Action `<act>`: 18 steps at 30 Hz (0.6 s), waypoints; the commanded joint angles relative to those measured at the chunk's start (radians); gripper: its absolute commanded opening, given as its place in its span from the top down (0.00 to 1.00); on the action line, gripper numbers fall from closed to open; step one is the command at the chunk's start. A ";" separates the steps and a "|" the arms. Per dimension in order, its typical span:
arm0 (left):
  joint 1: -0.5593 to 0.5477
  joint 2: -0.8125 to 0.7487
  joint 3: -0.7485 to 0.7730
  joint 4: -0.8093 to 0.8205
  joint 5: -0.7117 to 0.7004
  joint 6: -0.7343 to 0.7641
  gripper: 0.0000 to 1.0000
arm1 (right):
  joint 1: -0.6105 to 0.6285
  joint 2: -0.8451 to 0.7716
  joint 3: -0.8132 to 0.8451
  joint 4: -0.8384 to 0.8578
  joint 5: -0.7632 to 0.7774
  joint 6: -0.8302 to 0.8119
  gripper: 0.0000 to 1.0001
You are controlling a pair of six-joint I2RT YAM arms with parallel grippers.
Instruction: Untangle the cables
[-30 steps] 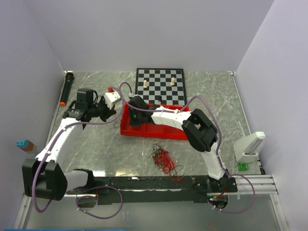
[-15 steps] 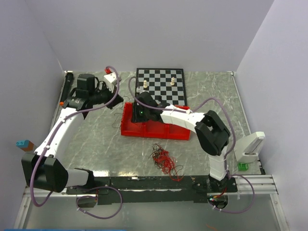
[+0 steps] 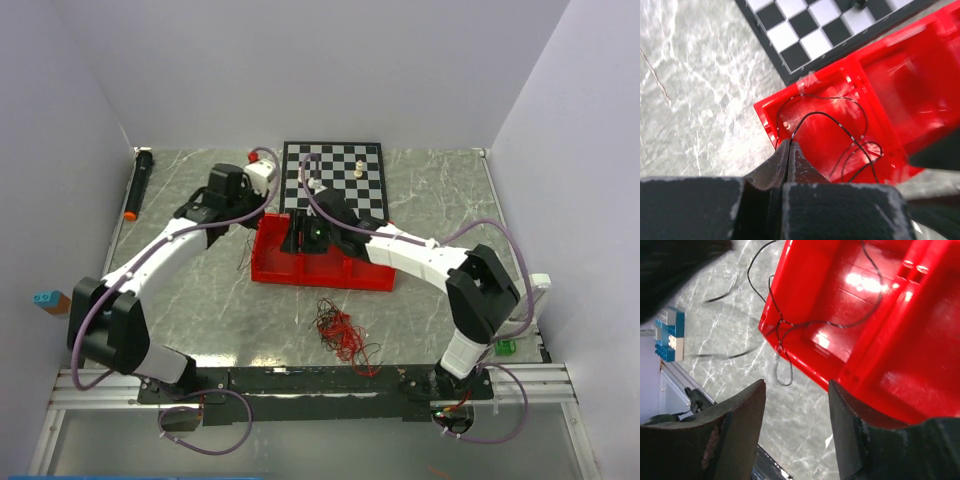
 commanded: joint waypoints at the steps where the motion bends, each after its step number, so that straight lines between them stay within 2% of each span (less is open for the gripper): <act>1: -0.066 0.062 0.053 0.042 -0.180 -0.006 0.99 | -0.009 -0.126 -0.056 0.021 0.055 0.016 0.42; 6: -0.131 0.152 0.074 0.071 -0.250 0.003 0.99 | -0.015 -0.255 -0.156 0.036 0.169 0.010 0.46; 8: -0.147 0.186 0.070 0.098 -0.290 0.014 0.99 | -0.024 -0.271 -0.169 0.046 0.167 0.008 0.46; 18: -0.152 0.275 0.074 0.168 -0.442 0.071 0.99 | -0.027 -0.181 -0.149 0.122 0.091 0.042 0.50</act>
